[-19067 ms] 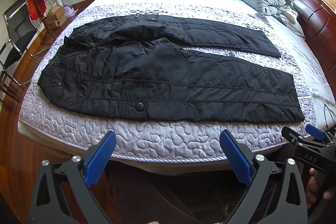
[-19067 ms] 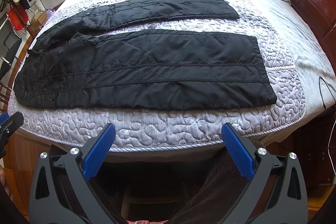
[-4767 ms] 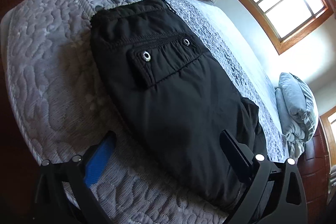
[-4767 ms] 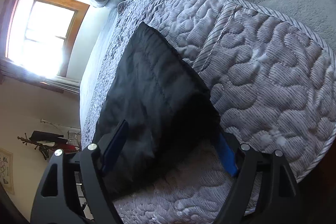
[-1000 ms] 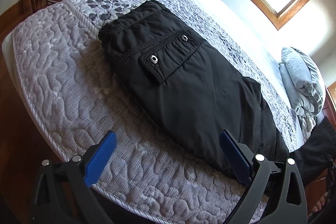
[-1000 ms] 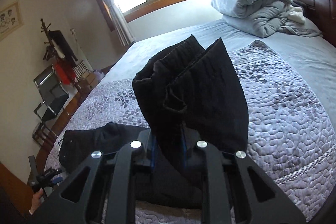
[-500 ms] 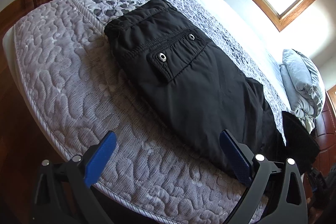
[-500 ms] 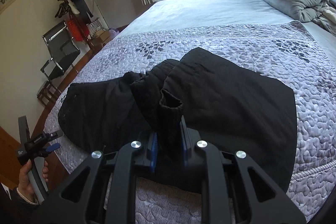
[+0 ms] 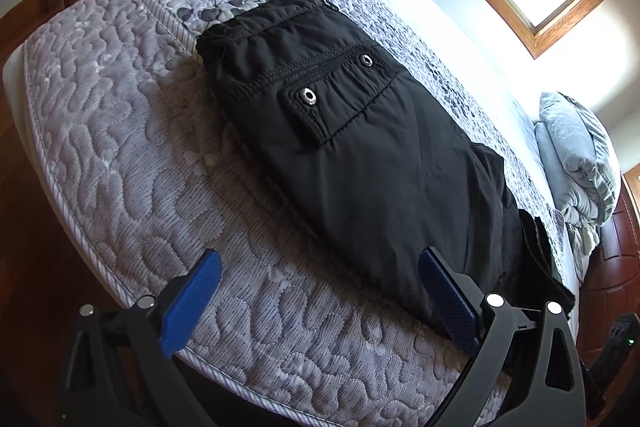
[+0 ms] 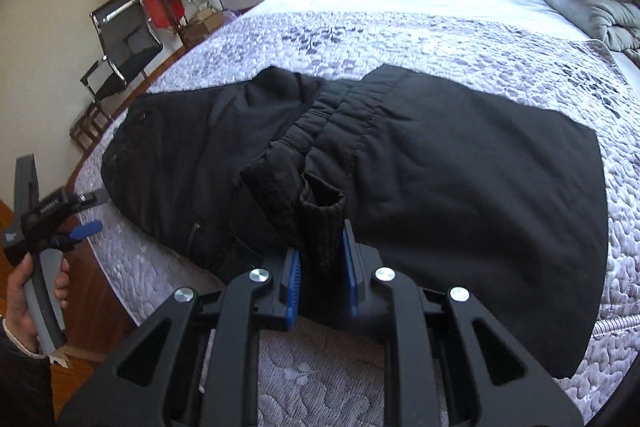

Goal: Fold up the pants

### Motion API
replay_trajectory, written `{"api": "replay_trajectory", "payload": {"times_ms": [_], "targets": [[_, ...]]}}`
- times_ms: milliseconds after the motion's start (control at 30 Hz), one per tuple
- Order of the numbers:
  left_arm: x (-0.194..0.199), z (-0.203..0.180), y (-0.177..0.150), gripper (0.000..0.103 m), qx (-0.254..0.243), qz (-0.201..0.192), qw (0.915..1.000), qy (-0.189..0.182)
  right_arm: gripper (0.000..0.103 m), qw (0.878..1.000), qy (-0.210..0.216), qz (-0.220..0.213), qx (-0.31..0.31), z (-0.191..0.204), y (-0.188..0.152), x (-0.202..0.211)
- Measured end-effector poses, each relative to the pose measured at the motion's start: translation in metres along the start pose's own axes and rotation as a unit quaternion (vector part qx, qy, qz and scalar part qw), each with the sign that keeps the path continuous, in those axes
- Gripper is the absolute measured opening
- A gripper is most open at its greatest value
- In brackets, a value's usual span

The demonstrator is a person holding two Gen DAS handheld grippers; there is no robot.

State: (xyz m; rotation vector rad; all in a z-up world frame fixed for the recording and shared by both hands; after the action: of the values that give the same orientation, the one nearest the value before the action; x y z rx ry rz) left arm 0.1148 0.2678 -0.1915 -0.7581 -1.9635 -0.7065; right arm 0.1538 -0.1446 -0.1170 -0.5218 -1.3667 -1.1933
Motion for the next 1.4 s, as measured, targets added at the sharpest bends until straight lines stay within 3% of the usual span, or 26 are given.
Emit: {"api": "replay_trajectory", "payload": {"times_ms": [200,267,333,367,467,567,700,867,933,1033,1233,1400], "targets": [[-0.003,-0.002,0.001,0.099,-0.001,0.001,1.0,0.001,0.025,0.999,-0.024,0.027,0.035,0.007,-0.014,-0.027],[-0.004,-0.002,0.002,0.099,0.002,0.002,1.0,-0.002,0.034,0.999,-0.014,0.028,0.032,0.008,-0.016,-0.028],[-0.004,-0.002,0.001,0.099,0.002,0.002,1.0,-0.003,0.063,0.999,0.027,0.028,0.026,0.011,-0.018,-0.025],[-0.004,-0.002,0.001,0.099,0.002,0.002,1.0,-0.002,0.066,0.998,0.054,0.027,0.02,0.013,-0.019,-0.021],[-0.003,0.0,0.001,0.099,0.004,0.002,1.0,-0.003,0.066,0.996,0.09,0.009,0.012,0.018,-0.022,-0.003],[-0.003,0.003,0.0,0.099,0.009,0.003,0.9999,-0.005,0.067,0.997,0.067,-0.011,0.02,0.016,-0.026,0.013],[-0.005,0.005,-0.001,0.099,0.013,0.006,0.9999,-0.007,0.068,0.999,0.024,0.001,0.04,0.015,-0.032,0.008],[-0.006,0.007,-0.003,0.099,0.012,0.009,0.9999,-0.008,0.051,0.999,0.02,0.014,0.034,0.012,-0.029,-0.009],[-0.006,0.007,-0.003,0.099,0.012,0.009,0.9999,-0.007,0.037,0.999,0.015,0.018,0.029,0.008,-0.027,-0.013],[-0.006,0.007,-0.002,0.099,0.013,0.009,0.9998,-0.008,0.024,0.999,0.025,0.02,0.021,0.004,-0.025,-0.016],[-0.007,0.009,-0.003,0.099,0.014,0.012,0.9998,-0.008,0.009,0.999,0.049,0.002,0.021,0.007,-0.021,0.001],[-0.01,0.009,-0.003,0.099,0.016,0.012,0.9998,-0.009,0.007,0.997,0.055,-0.014,0.048,0.023,-0.012,0.018]]}}
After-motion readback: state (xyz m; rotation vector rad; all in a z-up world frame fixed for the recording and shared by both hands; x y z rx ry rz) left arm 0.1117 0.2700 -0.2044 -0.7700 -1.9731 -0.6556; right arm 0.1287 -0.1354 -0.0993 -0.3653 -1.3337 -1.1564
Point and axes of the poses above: each gripper's, at about its wrist camera, not at the fingertips, and x roughly against the way its jaws point, z to its left, y to its top, the point moved 7 cm from there along -x, roughly the way its jaws point, and after that the axes turned 14 degrees about z, right-handed, at the moved point
